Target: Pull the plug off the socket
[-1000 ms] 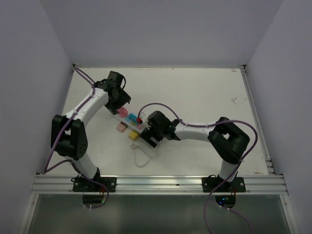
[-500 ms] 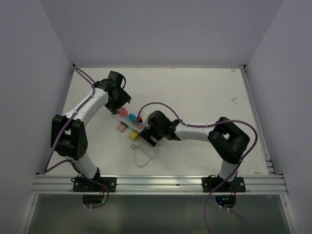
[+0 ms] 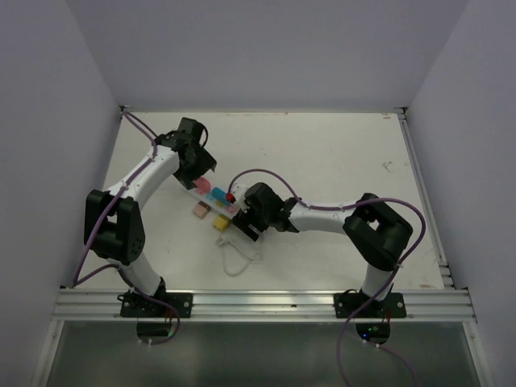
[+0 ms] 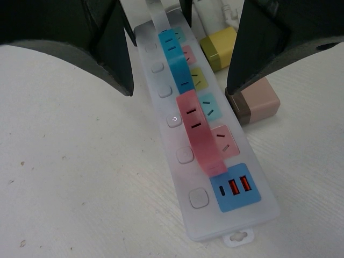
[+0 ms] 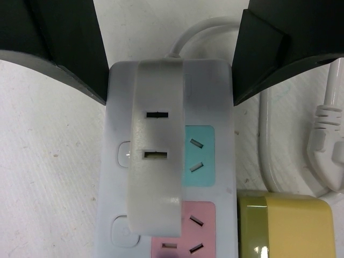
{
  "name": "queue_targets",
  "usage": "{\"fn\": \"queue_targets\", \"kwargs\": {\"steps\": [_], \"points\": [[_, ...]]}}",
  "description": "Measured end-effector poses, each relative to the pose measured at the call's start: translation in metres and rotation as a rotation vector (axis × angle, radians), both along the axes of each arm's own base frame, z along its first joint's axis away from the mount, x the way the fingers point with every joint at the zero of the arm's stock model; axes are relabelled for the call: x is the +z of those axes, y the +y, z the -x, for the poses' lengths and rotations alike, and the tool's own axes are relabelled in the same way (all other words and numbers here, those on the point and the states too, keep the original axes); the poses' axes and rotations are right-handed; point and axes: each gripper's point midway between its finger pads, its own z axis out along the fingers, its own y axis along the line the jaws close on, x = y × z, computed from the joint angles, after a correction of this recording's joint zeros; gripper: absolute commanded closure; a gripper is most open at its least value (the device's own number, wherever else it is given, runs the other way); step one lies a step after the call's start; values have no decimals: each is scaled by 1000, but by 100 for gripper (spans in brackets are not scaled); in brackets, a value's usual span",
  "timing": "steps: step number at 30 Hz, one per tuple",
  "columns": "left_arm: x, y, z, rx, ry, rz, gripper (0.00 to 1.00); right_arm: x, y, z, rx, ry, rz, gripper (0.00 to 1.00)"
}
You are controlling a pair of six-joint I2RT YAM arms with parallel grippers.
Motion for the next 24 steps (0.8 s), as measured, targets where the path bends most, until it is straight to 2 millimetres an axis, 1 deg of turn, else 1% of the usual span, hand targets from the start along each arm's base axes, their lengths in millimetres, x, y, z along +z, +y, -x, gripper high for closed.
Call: {"fn": "queue_targets", "kwargs": {"steps": [1, 2, 4, 5, 8, 12, 16, 17, 19, 20, 21, 24], "points": [[0, 0, 0, 1, 0, 0, 26, 0, 0, 0, 1, -1, -2, 53], [0, 0, 0, 1, 1, 0, 27, 0, 1, -1, 1, -3, -4, 63], [-2, 1, 1, 2, 4, -1, 28, 0, 2, -2, -1, -8, -11, 74], [-4, 1, 2, 2, 9, -3, 29, 0, 2, -2, -2, -10, -14, 83], [-8, 2, 4, 7, 21, -6, 31, -1, 3, -3, -3, -15, -23, 91], [-15, 3, 3, 20, 38, -8, 36, -1, 5, -4, -3, -21, -30, 93], [-28, 7, 3, 34, 72, -35, 41, -1, 7, -6, -3, -27, -38, 94], [-30, 8, 3, 37, 80, -44, 45, -1, 8, -6, -4, -28, -40, 95], [-34, 10, 2, 43, 90, -55, 50, -1, 9, -7, -4, -29, -43, 99], [-36, 10, 2, 47, 94, -58, 55, -1, 9, -7, -5, -29, -45, 100], [-36, 11, 1, 51, 95, -61, 57, -1, 9, -7, -6, -31, -47, 100], [-37, 11, -3, 61, 92, -63, 71, -2, 10, -8, -6, -31, -48, 100]]}}
